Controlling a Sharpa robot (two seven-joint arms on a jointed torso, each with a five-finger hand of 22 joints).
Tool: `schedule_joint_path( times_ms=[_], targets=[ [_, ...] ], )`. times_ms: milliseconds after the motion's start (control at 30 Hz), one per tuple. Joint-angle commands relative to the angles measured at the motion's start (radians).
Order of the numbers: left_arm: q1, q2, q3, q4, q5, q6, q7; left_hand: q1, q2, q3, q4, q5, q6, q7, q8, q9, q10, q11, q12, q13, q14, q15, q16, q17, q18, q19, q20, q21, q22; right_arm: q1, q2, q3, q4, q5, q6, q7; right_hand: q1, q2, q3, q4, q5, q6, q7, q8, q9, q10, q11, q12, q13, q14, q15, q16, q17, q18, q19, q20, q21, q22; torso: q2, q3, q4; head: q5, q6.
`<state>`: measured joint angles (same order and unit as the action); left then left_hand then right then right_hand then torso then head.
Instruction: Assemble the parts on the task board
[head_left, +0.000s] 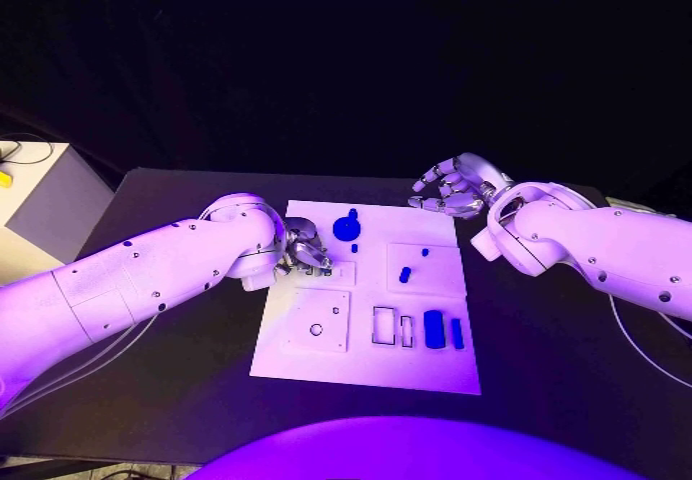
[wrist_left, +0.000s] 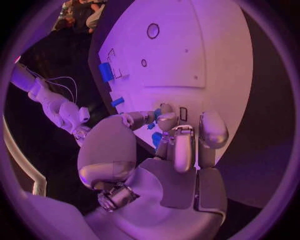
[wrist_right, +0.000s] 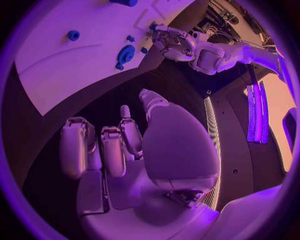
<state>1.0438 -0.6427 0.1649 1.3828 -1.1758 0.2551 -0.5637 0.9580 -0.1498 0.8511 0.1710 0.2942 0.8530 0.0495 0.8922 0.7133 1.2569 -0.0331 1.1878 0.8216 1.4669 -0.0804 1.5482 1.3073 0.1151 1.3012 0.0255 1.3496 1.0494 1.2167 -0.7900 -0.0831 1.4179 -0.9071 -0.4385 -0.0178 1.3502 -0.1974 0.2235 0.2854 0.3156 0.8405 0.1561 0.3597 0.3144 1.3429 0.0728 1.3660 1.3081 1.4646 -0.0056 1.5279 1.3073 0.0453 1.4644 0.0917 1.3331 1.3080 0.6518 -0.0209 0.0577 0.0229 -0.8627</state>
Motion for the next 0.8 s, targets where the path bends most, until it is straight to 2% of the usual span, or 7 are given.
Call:
schedule_joint_path(
  times_ms=[33,800],
  targets=[
    [0.000,0.004,-0.001,0.000,-0.032,0.031,-0.005,0.004,0.015,0.178,-0.183,0.001,0.012,-0.014,0.000,0.001,0.000,-0.001,-0.005,-0.001,0.092,-0.005,0.004,0.224,-0.015,0.008,0.002,0.007,0.002,-0.001,0.001,0.000,0.000,-0.003,0.014,0.007,-0.009,0.003,-0.004,-0.001,0.006,-0.008,0.001,0.004,0.002,0.002,0.001,0.004,0.058,0.087,0.002,-0.001,0.203,0.005,0.034,0.004,-0.004,0.127,0.000,-0.0004,-0.0001,-0.003,-0.007],
    [0.000,0.008,-0.001,-0.001,-0.074,0.078,-0.004,0.010,0.013,0.175,-0.189,0.000,0.011,-0.014,0.000,-0.001,0.000,-0.001,-0.006,-0.002,0.093,-0.005,0.005,0.227,-0.015,0.010,0.002,0.008,0.005,-0.001,0.001,0.000,-0.001,-0.003,0.015,0.007,-0.009,0.003,-0.004,-0.001,0.006,-0.008,0.001,0.004,0.002,0.002,0.001,0.004,0.058,0.087,0.002,-0.001,0.203,0.005,0.034,0.004,-0.004,0.127,0.000,-0.0006,-0.0003,-0.004,-0.010]
  ],
)
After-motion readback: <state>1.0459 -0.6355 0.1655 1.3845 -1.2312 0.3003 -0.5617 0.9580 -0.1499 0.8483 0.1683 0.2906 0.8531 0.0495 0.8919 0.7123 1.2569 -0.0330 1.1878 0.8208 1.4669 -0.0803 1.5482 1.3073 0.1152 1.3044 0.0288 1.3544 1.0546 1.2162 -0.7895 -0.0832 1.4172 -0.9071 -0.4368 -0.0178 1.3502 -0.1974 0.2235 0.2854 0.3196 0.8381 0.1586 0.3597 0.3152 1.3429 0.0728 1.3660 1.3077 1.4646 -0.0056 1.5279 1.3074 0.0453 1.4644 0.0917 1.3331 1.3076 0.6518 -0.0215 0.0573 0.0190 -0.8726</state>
